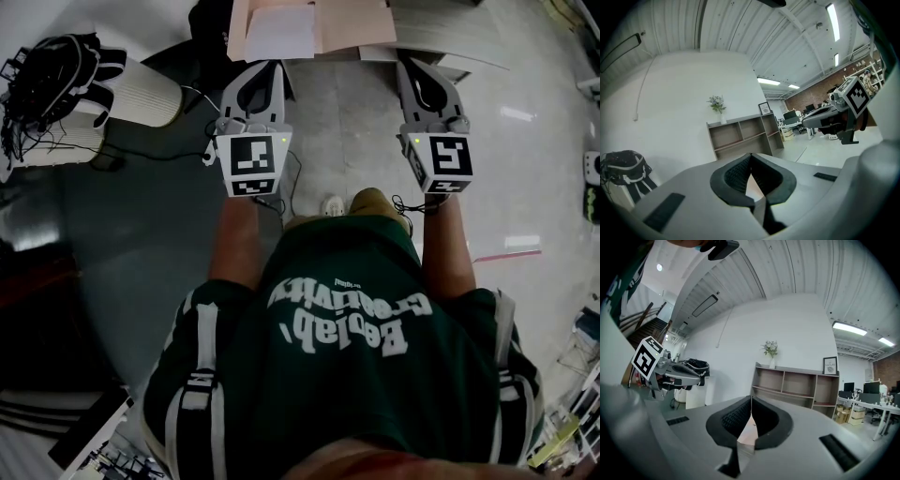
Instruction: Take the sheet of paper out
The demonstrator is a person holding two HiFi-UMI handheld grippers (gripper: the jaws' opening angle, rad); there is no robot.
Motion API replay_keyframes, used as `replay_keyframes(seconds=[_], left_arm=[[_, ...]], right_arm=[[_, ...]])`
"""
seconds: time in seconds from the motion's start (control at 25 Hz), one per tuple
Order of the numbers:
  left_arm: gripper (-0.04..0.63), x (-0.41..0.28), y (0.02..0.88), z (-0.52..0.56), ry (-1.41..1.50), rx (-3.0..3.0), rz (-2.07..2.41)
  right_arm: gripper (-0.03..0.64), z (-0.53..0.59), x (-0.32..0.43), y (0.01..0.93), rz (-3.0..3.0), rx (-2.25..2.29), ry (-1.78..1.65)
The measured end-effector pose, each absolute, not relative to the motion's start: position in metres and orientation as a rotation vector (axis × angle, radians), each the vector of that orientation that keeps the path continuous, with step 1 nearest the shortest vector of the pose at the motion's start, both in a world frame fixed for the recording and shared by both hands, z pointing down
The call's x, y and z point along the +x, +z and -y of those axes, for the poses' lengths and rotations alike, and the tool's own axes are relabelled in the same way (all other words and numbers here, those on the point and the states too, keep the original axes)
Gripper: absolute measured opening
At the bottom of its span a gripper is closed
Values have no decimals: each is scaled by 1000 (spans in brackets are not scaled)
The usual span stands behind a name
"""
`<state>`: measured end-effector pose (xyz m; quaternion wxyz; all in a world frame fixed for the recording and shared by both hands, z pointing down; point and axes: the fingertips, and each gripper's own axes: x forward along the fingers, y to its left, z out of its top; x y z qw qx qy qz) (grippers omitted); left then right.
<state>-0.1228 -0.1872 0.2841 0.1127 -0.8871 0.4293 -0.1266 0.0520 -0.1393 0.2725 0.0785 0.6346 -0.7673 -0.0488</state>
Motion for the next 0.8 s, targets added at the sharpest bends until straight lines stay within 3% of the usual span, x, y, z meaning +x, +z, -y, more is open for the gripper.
replay_keyframes(seconds=[0.8], left_arm=[[18, -100, 327, 326, -538, -2540, -1459]], right_arm=[[34, 317, 72, 309, 2470, 1673, -59]])
